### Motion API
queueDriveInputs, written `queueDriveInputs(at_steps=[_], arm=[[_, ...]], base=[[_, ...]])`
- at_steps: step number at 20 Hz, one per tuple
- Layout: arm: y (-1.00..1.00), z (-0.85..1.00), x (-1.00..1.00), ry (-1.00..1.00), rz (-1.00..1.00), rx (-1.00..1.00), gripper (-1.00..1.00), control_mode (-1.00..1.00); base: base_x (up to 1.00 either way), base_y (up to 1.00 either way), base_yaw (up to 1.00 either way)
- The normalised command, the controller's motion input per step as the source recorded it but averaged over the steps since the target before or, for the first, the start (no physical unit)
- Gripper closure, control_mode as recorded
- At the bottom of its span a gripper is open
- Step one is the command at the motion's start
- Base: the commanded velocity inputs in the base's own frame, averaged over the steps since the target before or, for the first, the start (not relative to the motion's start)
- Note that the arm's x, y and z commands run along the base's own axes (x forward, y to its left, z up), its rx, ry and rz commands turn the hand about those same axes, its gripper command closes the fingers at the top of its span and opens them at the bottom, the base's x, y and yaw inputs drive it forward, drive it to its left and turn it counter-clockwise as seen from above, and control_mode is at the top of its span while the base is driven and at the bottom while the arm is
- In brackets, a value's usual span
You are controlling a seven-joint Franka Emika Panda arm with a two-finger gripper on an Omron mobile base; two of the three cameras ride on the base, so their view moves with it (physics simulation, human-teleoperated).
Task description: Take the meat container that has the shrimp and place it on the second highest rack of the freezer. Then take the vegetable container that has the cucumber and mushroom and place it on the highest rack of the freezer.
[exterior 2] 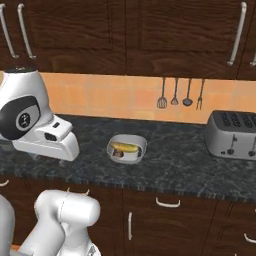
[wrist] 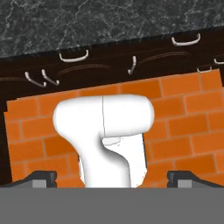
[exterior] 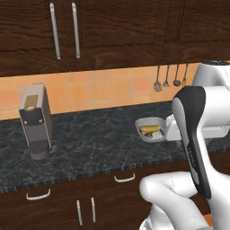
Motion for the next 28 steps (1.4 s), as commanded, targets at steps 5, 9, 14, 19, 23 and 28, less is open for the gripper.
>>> queueDriveInputs(at_steps=[5, 9, 14, 19, 23, 28], arm=[[0.00, 0.00, 0.00, 0.00, 0.00, 0.00, -1.00, 1.00], [0.00, 0.00, 0.00, 0.00, 0.00, 0.00, -1.00, 1.00], [-0.15, -0.10, 0.05, 0.00, -0.03, 0.01, -1.00, -1.00], [-0.88, -0.42, 0.20, 0.00, -0.30, 0.06, -1.00, -1.00], [-0.62, -0.50, 0.59, 0.00, -0.47, 0.06, -1.00, -1.00], [-0.23, -0.55, 0.80, 0.00, -0.48, 0.02, -1.00, -1.00]], base=[[0.44, 0.15, -0.03], [0.46, 0.00, -0.02], [0.22, 0.00, 0.00], [0.00, 0.00, 0.00], [0.00, 0.00, 0.00], [0.00, 0.00, 0.00]])
